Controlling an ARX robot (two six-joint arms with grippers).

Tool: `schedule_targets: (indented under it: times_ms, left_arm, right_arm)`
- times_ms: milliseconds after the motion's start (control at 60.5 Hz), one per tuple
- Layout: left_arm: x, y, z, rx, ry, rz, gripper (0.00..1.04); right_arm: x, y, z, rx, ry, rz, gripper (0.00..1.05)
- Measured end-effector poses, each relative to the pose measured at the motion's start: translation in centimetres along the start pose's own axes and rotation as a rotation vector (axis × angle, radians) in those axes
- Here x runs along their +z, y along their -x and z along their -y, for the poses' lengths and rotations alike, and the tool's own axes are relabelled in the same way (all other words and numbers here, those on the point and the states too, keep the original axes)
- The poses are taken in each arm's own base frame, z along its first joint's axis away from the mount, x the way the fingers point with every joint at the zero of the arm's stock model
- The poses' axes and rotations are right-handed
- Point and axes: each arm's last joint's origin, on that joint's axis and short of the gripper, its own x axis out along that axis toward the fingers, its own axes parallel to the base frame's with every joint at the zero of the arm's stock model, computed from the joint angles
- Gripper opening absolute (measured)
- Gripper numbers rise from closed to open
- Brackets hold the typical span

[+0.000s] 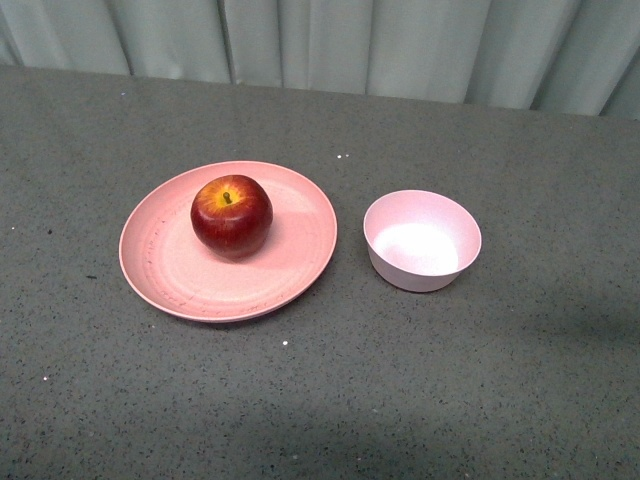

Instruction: Move apple from plate to bowl

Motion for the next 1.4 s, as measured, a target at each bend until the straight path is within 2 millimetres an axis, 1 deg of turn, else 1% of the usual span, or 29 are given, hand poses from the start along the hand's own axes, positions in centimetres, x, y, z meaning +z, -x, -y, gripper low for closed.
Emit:
schedule_targets:
  times_ms: [165, 397, 430, 529, 893, 1405]
  left_arm:
    - [0.0, 0.0, 0.0, 0.0, 0.0, 0.0, 0.98]
    - [0.0, 0.0, 0.0, 0.0, 0.0, 0.0, 0.98]
    - [0.0, 0.0, 0.0, 0.0, 0.0, 0.0, 0.98]
    - [0.0, 0.0, 0.0, 0.0, 0.0, 0.0, 0.98]
    - [0.0, 0.0, 0.0, 0.0, 0.0, 0.0, 0.98]
    - [0.0, 0.0, 0.0, 0.0, 0.0, 0.0, 0.98]
  right_arm:
    - [0.6, 2.2, 0.9, -0.002, -0.005, 0.018, 0.01]
    - [0.5, 4.4, 1.6, 0.0, -0.009, 0.014, 0.01]
    - [0.5, 4.7, 2.0, 0.02, -0.01, 0.017, 0.01]
    - [0.5, 5.5, 2.7, -0.006, -0.012, 0.016, 0.01]
    - [0.7, 8.1, 2.8, -0.004, -0.012, 0.026, 0.01]
    - [1.1, 9.9, 2.8, -0.004, -0.012, 0.042, 0.01]
